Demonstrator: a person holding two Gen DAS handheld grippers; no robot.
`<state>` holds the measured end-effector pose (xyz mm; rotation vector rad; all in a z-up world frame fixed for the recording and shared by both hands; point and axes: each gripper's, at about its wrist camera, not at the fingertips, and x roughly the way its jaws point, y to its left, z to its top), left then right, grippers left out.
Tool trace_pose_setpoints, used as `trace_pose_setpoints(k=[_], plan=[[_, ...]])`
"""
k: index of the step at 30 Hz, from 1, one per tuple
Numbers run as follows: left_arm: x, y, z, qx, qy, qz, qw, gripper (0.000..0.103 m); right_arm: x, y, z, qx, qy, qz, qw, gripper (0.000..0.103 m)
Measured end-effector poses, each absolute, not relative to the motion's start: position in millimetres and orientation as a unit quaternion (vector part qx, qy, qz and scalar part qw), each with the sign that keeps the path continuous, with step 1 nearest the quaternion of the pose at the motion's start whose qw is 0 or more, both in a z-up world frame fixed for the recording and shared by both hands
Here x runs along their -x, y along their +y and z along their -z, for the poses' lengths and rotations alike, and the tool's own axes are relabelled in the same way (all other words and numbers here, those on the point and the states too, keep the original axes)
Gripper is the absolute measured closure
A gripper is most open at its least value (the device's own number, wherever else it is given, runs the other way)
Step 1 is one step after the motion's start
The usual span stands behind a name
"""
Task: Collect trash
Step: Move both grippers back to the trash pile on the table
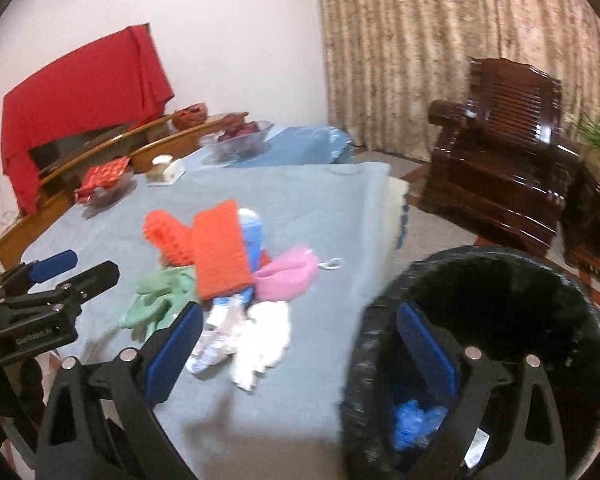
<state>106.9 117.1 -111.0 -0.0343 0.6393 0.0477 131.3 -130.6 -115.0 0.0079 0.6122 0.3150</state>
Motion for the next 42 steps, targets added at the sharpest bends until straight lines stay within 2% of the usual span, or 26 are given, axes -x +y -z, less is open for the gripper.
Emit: trace_pose_setpoints(k=[10, 21, 37, 42], plan=[[-116.3, 146.9, 141.7, 0.034, 0.336, -0.046, 0.94, 0.019, -155.2, -87.5, 157.2, 0.022, 0.339, -0.16, 0.927, 0.022], [-124.9, 154.2, 163.1, 0.035, 0.352, -0.043, 0.934, 0.02, -176.3, -83.3, 187.2, 0.028, 0.383, -0.153, 0.91, 0.03], [-126.4, 143.8, 165.1, 0.036, 0.353, -0.034, 0.934, 0.02, -163.4, -96.3, 169.3, 0.026, 0.372, -0.171, 0.912, 0.033], [-125.6, 140.9, 165.0, 0.035, 0.352, -0.032, 0.935, 0.02, -168.3, -89.1, 185.2, 0.042, 0.394, -0.168, 0.903, 0.042]])
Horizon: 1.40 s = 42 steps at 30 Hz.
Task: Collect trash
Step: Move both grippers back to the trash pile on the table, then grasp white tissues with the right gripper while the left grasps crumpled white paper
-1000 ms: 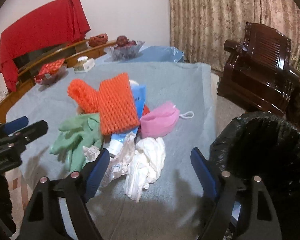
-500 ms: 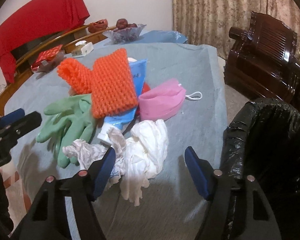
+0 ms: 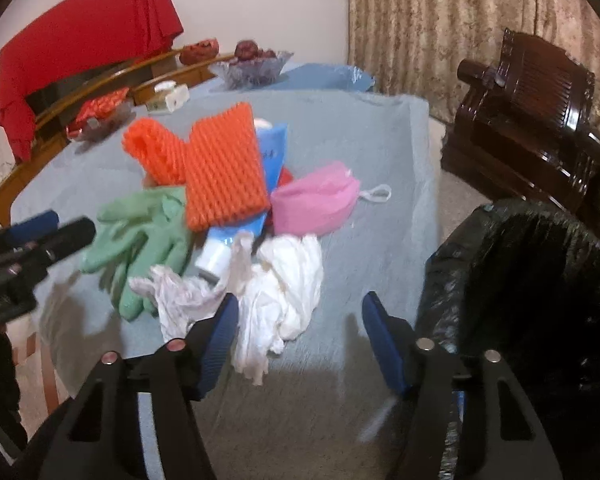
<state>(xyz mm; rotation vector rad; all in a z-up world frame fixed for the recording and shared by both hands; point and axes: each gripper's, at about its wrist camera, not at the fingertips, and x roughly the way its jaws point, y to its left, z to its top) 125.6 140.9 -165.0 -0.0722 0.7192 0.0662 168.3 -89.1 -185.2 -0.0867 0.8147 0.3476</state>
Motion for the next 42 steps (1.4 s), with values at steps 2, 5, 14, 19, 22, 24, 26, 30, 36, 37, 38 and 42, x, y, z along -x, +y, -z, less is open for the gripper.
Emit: trace_pose_setpoints(k=[2, 5, 14, 19, 22, 24, 26, 30, 36, 37, 38, 42], plan=[[-125.8, 139.5, 164.5, 0.034, 0.352, -0.03, 0.935, 0.02, -168.5, -89.4, 191.3, 0.04, 0.399, -0.168, 0.901, 0.043], [-126.0, 139.0, 164.7, 0.035, 0.352, -0.029, 0.935, 0.021, -173.2, -88.1, 198.4, 0.036, 0.407, -0.172, 0.896, 0.052], [-124.2, 124.9, 163.3, 0.035, 0.355, -0.013, 0.934, 0.027, -167.7, -92.8, 184.9, 0.014, 0.395, -0.207, 0.895, 0.08], [-123.3, 109.6, 163.2, 0.036, 0.357, 0.002, 0.934, 0.029, -161.9, -109.4, 163.1, 0.004, 0.373, -0.196, 0.907, 0.08], [-123.6, 97.7, 164.3, 0.038, 0.358, 0.014, 0.933, 0.029, -157.3, -120.7, 153.3, 0.001, 0.362, -0.187, 0.913, 0.08], [-124.0, 87.1, 166.8, 0.035, 0.361, 0.023, 0.932, 0.029, -154.9, -132.2, 147.6, -0.001, 0.356, -0.177, 0.917, 0.08], [-125.1, 79.3, 170.6, 0.032, 0.364, 0.029, 0.931, 0.029, -153.2, -141.5, 146.0, -0.002, 0.354, -0.168, 0.92, 0.08], [-129.9, 64.6, 182.2, 0.028, 0.371, 0.032, 0.928, 0.029, -150.0, -158.4, 146.8, -0.008, 0.355, -0.155, 0.922, 0.08], [-137.5, 46.3, 200.6, 0.013, 0.382, 0.033, 0.924, 0.037, -145.6, -171.7, 147.9, -0.006, 0.358, -0.147, 0.922, 0.08], [-138.1, 42.7, 203.0, 0.009, 0.384, 0.032, 0.923, 0.039, -145.5, -174.5, 148.0, -0.008, 0.359, -0.145, 0.922, 0.08], [-138.5, 38.8, 205.4, 0.005, 0.385, 0.03, 0.922, 0.042, -145.4, -176.5, 148.0, -0.009, 0.359, -0.143, 0.922, 0.08], [-142.9, 34.4, 214.5, -0.005, 0.392, 0.02, 0.92, 0.058, -143.2, -184.2, 148.0, -0.011, 0.359, -0.14, 0.923, 0.08]])
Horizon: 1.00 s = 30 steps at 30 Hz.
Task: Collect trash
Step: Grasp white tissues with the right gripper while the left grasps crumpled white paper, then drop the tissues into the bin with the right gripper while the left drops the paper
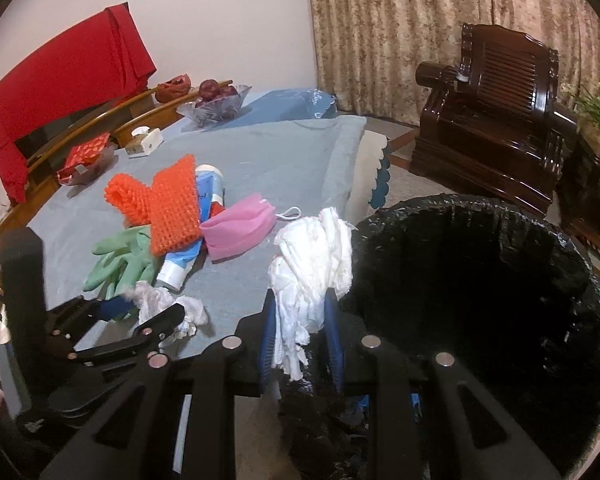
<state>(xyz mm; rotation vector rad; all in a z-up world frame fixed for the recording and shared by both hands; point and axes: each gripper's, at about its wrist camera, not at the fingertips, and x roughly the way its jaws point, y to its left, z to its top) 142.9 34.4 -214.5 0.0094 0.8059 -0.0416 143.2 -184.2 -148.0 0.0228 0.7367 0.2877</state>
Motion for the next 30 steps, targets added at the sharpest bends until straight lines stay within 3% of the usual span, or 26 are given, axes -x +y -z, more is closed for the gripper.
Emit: trace_pose_setpoints(k=[4, 5, 19, 30], plan=[[-142.6, 34.2, 211.9, -0.005, 0.39, 0.022, 0.92, 0.088, -140.9, -188.3, 146.0, -0.013, 0.358, -0.137, 0.923, 0.08], [-141.3, 35.0, 209.8, -0.002, 0.389, 0.022, 0.921, 0.09, -140.2, -189.3, 145.5, -0.015, 0.358, -0.137, 0.924, 0.08], [-115.9, 20.2, 136.0, -0.004, 0.325, 0.063, 0.944, 0.093, -121.0, -210.3, 107.8, -0.035, 0.313, -0.127, 0.94, 0.08], [-125.6, -41.3, 97.8, -0.004, 0.291, 0.132, 0.948, 0.093, -103.1, -264.4, 83.4, -0.049, 0.285, -0.073, 0.954, 0.08]])
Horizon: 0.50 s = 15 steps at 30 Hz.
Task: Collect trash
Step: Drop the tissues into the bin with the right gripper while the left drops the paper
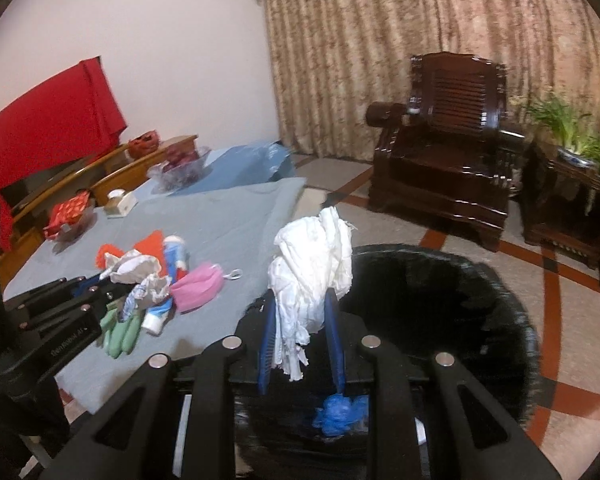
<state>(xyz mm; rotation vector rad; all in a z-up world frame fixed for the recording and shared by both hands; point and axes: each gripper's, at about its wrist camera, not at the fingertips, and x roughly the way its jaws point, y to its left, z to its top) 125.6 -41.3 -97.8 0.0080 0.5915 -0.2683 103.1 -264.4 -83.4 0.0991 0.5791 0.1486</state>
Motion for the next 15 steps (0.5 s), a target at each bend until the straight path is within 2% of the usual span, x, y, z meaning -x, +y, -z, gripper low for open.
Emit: trace_pose_setpoints(k=[8, 15], plan=[[-130.3, -99.9, 97.8, -0.014, 0.287, 0.192, 0.938, 0.093, -94.4, -311.6, 82.2, -0.055, 0.284, -0.017, 0.957, 0.08], [-141.6, -133.3, 116.6, -0.016, 0.311, 0.224, 0.924, 0.093, -90.8, -342.1, 102.3, -0.062, 0.307, 0.018, 0.949, 0.08]])
